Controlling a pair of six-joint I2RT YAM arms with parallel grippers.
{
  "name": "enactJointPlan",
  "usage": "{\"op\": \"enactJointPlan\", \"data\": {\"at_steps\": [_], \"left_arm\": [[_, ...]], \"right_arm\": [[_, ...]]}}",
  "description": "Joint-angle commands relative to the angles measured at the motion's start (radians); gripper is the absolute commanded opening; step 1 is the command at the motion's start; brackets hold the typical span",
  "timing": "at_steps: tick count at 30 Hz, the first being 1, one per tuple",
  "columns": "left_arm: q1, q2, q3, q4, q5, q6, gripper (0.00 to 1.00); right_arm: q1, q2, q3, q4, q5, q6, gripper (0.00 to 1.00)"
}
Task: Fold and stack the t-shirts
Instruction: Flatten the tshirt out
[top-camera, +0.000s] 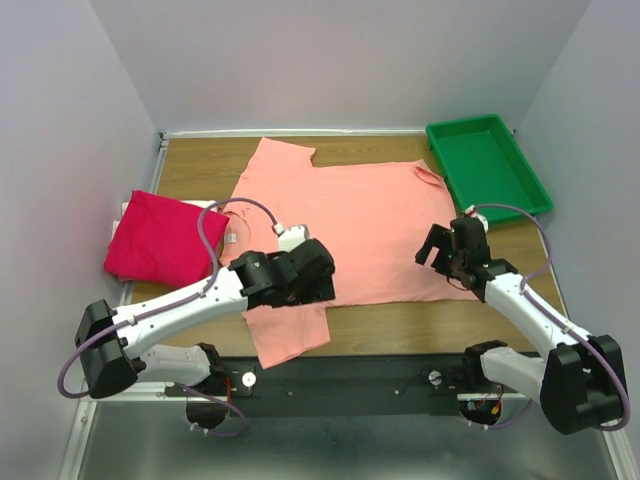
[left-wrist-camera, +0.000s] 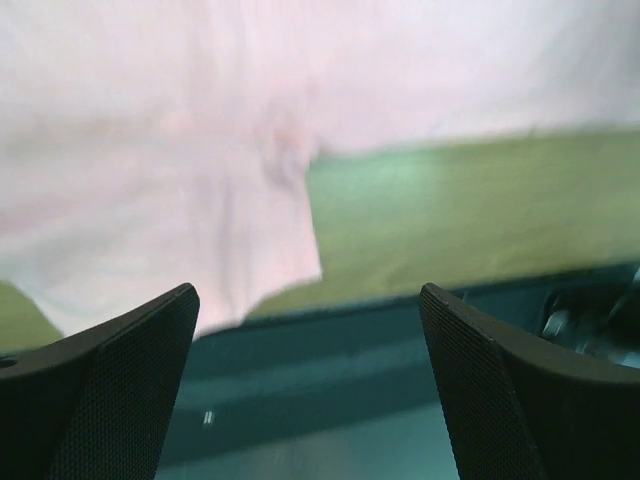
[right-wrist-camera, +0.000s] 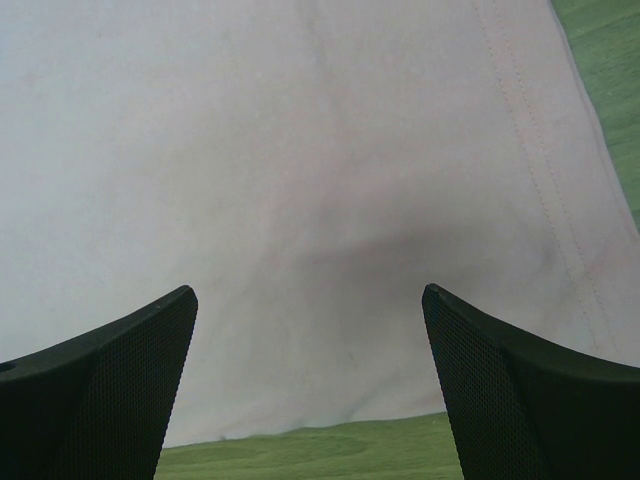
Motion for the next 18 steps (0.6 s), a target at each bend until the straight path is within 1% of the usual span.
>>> {"op": "enactJointPlan", "data": {"at_steps": [1, 2, 3, 4, 5, 6, 7, 8, 10, 11, 12, 13, 14, 15, 16, 17, 18], "left_arm": [[0.109, -0.005, 0.004, 0.113, -0.241, 0.071, 0.98], [0.192, -0.006, -0.005, 0.165, -0.241, 0.147, 0.98], [0.244, -0.006, -0.028, 0.272, -0.230, 0.171, 0.98], [0.287, -0.005, -0.038, 0.317, -0.222, 0.191, 0.98], [0.362, 0.006, -0.044, 0.369, -0.215, 0.262, 0.98], [0.396, 0.030, -0.055, 0.466, -0.206, 0.293, 0.98], [0.433, 0.030, -0.052, 0.496, -0.201, 0.312, 0.99], [0.509, 0.073, -0.035, 0.562, -0.158, 0.374, 0.98], [0.579, 0.128, -0.012, 0.618, -0.115, 0.425, 0.98], [0.609, 0.164, 0.008, 0.630, -0.097, 0.441, 0.98], [0.660, 0.240, 0.052, 0.654, -0.046, 0.488, 0.98], [0.677, 0.318, 0.100, 0.653, -0.044, 0.496, 0.98], [0.688, 0.319, 0.100, 0.653, -0.044, 0.502, 0.98], [0.698, 0.389, 0.137, 0.662, -0.049, 0.520, 0.98], [0.702, 0.420, 0.155, 0.662, -0.052, 0.525, 0.98], [0.703, 0.473, 0.165, 0.667, -0.043, 0.534, 0.98], [0.706, 0.497, 0.174, 0.687, -0.041, 0.548, 0.98]], "right_arm": [[-0.004, 0.008, 0.040, -0.004, -0.006, -0.036, 1.00], [-0.002, 0.020, 0.072, -0.004, -0.008, -0.042, 1.00], [-0.004, 0.054, 0.087, -0.002, -0.013, -0.050, 1.00], [-0.005, 0.072, 0.104, -0.002, -0.014, -0.056, 1.00], [-0.002, 0.092, 0.145, 0.001, -0.014, -0.064, 1.00], [-0.002, 0.150, 0.170, 0.010, -0.003, -0.067, 1.00], [-0.002, 0.183, 0.204, 0.016, -0.005, -0.075, 1.00], [-0.004, 0.227, 0.272, 0.022, 0.000, -0.097, 1.00], [-0.004, 0.362, 0.360, 0.038, 0.000, -0.116, 1.00], [-0.004, 0.411, 0.405, 0.038, -0.003, -0.124, 1.00], [-0.005, 0.456, 0.501, 0.038, -0.035, -0.145, 1.00], [-0.002, 0.559, 0.546, 0.042, -0.046, -0.157, 1.00], [-0.004, 0.611, 0.602, 0.042, -0.046, -0.157, 1.00], [-0.004, 0.667, 0.653, 0.041, -0.052, -0.185, 1.00], [-0.004, 0.716, 0.758, 0.041, -0.049, -0.193, 1.00], [-0.002, 0.811, 0.806, 0.039, -0.039, -0.211, 1.00], [-0.002, 0.848, 0.849, 0.038, -0.031, -0.214, 1.00]]}}
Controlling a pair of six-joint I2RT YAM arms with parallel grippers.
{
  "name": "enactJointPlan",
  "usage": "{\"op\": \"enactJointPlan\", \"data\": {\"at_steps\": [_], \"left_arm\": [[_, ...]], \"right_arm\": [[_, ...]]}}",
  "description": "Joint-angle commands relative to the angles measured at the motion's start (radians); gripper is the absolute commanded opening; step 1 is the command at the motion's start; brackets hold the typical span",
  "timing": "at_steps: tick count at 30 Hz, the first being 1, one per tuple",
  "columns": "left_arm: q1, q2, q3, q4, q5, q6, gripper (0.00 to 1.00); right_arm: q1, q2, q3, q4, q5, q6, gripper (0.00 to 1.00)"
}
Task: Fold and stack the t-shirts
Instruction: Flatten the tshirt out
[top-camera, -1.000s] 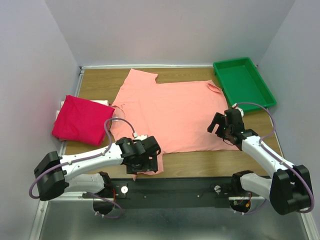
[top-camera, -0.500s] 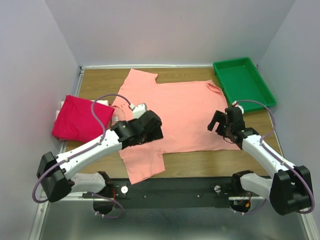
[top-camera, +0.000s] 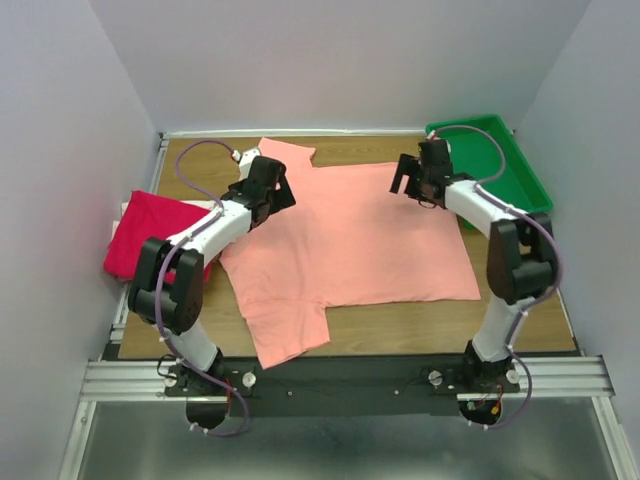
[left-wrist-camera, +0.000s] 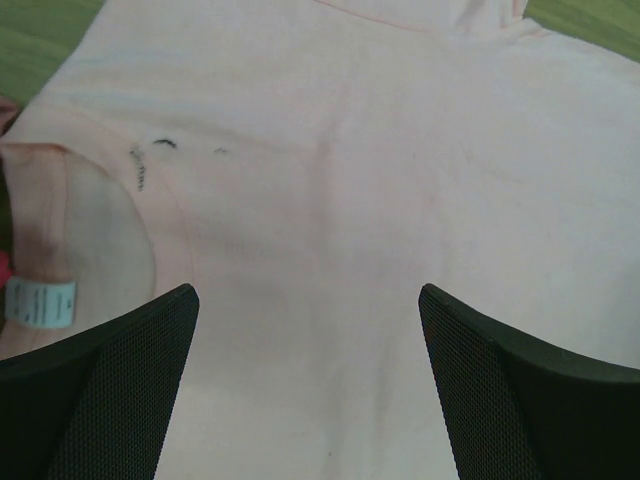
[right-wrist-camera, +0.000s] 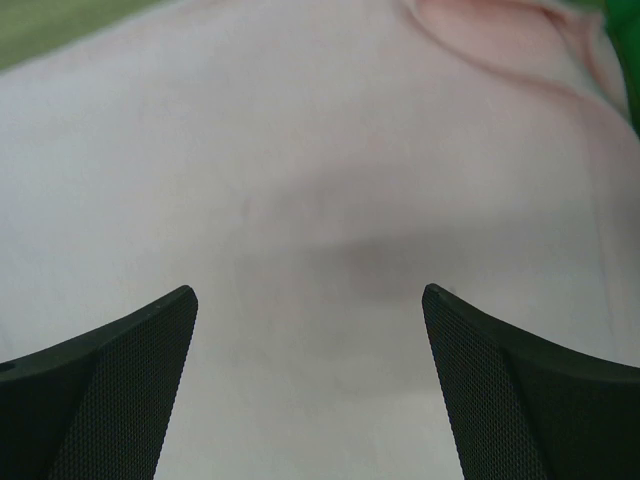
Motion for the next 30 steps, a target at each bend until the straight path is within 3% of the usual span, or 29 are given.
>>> {"op": "enactJointPlan", "data": {"at_steps": [1, 4, 8, 12, 30], "left_arm": [[0.012, 0.131, 0.059, 0.084, 0.042, 0.106, 0.98], [0.039, 0.243, 0.097, 0.084, 0.067, 0.129, 0.98], [0.052, 0.294, 0.099, 0.080, 0.067, 0.140, 0.98], [0.095, 0.309, 0.052, 0.101, 0.087, 0.137, 0.98], [0.132, 0.343, 0.055, 0.089, 0.148, 0.146, 0.98]], "right_arm": [[-0.002, 0.212, 0.224, 0.007, -0.003, -0.081, 1.00], [-0.002, 0.357, 0.427, 0.004, -0.018, -0.130, 1.00], [-0.002, 0.489, 0.557, -0.003, -0.015, -0.154, 1.00], [-0.004, 0.598, 0.704, -0.045, 0.083, -0.193, 1.00], [-0.097, 0.767, 0.934, -0.088, 0.239, -0.268, 1.00]]}}
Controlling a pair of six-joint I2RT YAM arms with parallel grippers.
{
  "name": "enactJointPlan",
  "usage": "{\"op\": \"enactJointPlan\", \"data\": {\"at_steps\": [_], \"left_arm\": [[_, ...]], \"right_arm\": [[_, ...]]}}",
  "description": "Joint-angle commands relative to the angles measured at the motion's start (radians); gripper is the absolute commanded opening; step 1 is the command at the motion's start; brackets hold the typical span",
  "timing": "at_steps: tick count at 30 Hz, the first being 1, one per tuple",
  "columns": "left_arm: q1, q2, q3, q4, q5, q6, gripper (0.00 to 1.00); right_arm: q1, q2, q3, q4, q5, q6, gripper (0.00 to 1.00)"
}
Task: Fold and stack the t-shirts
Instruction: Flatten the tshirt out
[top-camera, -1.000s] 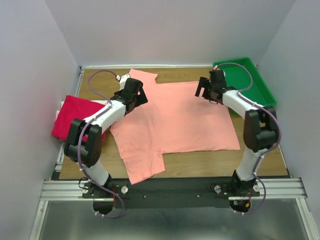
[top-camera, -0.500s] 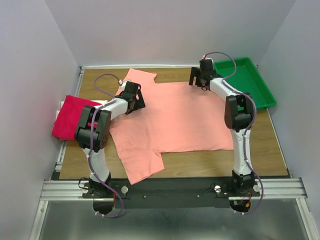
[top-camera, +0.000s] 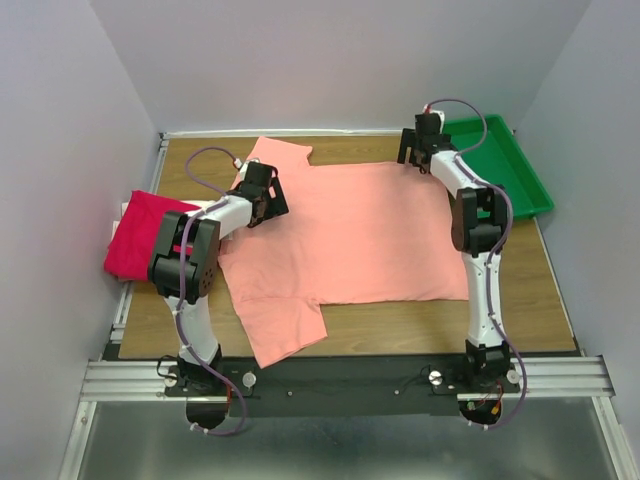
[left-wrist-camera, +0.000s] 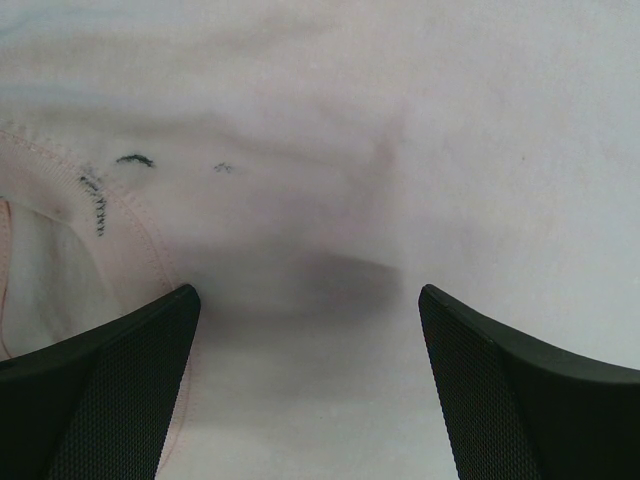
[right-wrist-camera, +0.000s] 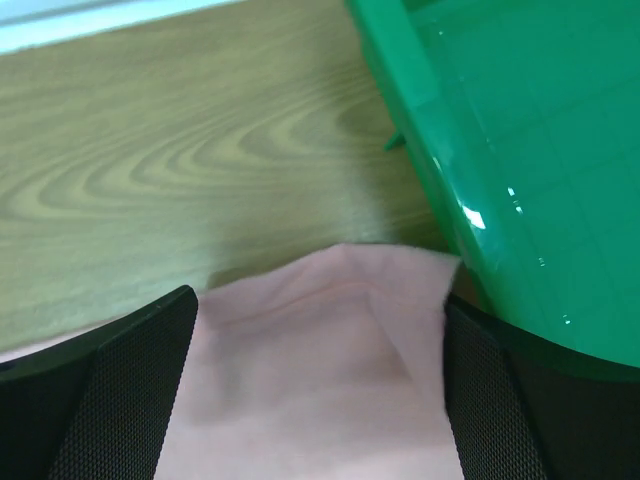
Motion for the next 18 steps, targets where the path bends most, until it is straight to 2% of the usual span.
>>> {"op": "enactJointPlan", "data": {"at_steps": [1, 7, 10, 12, 13, 18], "left_arm": [[0.013, 0.039, -0.004, -0.031, 0.029, 0.013, 0.98], [0.013, 0.036, 0.003, -0.035, 0.029, 0.023, 0.98], [0.013, 0.025, 0.010, -0.034, 0.014, 0.031, 0.98], [0.012, 0.011, 0.019, -0.033, 0.031, 0.034, 0.98], [0.012, 0.007, 0.034, -0.034, 0.040, 0.037, 0.98], [0.006, -0.031, 0.091, -0.038, 0.071, 0.065, 0.98]], "right_arm": [[-0.023, 0.034, 0.076, -0.022, 0.072, -0.043, 1.00], [-0.025, 0.050, 0.122, -0.023, 0.210, -0.153, 1.00], [-0.028, 0.035, 0.105, -0.023, 0.212, -0.184, 1.00], [-0.026, -0.008, 0.088, -0.023, 0.150, -0.184, 1.00], [-0.026, -0.024, 0.074, -0.023, 0.064, -0.179, 1.00], [-0.019, -0.160, -0.025, -0.023, -0.162, -0.130, 1.00]]}}
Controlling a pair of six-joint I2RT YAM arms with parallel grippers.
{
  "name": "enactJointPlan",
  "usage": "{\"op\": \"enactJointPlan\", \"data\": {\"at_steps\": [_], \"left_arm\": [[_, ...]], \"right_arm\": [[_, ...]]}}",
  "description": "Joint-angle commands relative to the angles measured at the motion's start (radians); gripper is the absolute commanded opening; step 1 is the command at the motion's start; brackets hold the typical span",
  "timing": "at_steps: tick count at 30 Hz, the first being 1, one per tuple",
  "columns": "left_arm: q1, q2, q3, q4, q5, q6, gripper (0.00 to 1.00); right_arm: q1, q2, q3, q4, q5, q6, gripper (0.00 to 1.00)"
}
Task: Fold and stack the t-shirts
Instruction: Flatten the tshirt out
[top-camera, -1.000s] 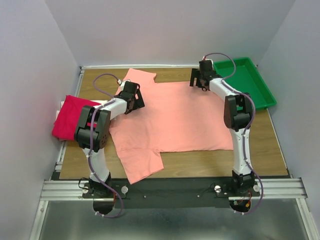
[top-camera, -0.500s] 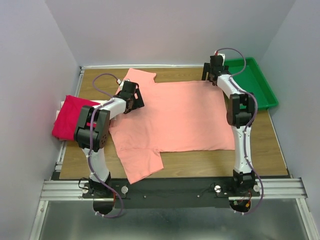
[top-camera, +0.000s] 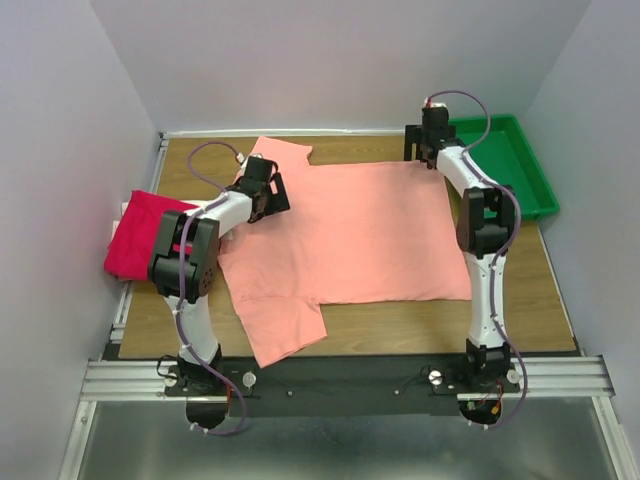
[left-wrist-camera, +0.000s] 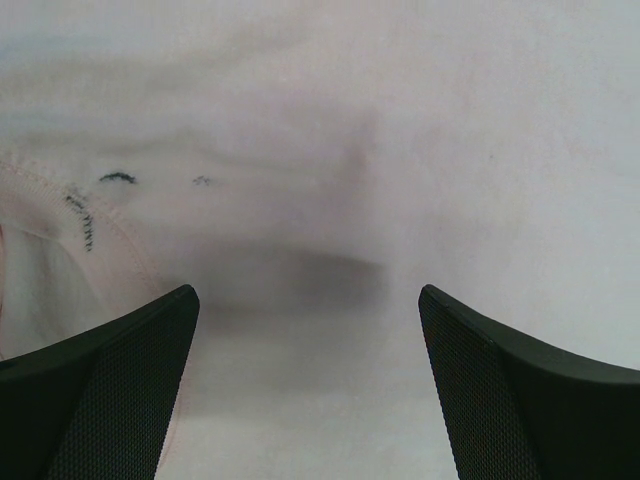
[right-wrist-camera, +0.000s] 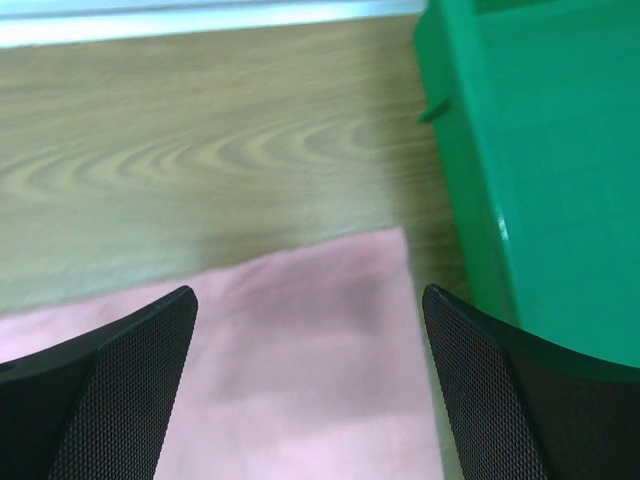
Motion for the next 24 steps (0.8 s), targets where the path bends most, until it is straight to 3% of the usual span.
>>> {"op": "enactJointPlan", "data": {"at_steps": [1, 11, 24], "left_arm": [[0.004, -0.035, 0.068, -0.012, 0.041, 0.039, 0.98], [0.004, 0.132, 0.353, -0.175, 0.028, 0.126, 0.98], [0.005, 0.468, 0.722, -0.319, 0.112, 0.184, 0.98]], "right_arm": [[0.012, -0.151, -0.069, -0.002, -0.193, 0.030, 1.00], [0.022, -0.295, -0.345, -0.003, -0.223, 0.117, 1.00], [0.016, -0.136, -0.278, -0.005, -0.101, 0.096, 1.00]]}}
